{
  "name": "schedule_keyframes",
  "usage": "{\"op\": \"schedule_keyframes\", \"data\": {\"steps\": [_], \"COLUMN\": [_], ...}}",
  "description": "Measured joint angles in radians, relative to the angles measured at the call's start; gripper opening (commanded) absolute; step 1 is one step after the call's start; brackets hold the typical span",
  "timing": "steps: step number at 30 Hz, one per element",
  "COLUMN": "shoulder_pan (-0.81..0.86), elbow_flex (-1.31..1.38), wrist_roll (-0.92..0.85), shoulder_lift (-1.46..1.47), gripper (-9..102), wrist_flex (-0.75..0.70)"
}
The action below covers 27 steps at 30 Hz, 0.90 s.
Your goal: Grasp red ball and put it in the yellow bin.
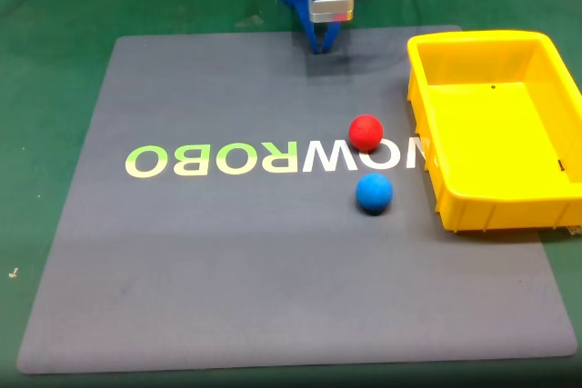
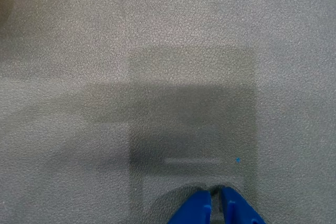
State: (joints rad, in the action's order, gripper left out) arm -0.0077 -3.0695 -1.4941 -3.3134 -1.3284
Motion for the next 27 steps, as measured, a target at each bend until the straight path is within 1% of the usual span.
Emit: {"op": "schedule_keyframes", "data": {"steps": [9,14,15,17,19,23,27], "shoulder_pan": [0.000,0.000,0.000,0.000,0.002,0.046,0.101], "elbow_flex": [0.000,0.000,0.000,0.000,0.000,0.002,0.014], "wrist_roll": [-0.006,-0.012,-0.015,-0.031,-0.043,-0.112,-0.196], "shoulder_lift": [0.000,0.000,0.000,0.000,0.000,0.000,0.000], "gripper": [0,4,8,22,31,37,37], "wrist_flex": [0.000,0.014,0.020,0.031,0.043,0.107,0.144]}}
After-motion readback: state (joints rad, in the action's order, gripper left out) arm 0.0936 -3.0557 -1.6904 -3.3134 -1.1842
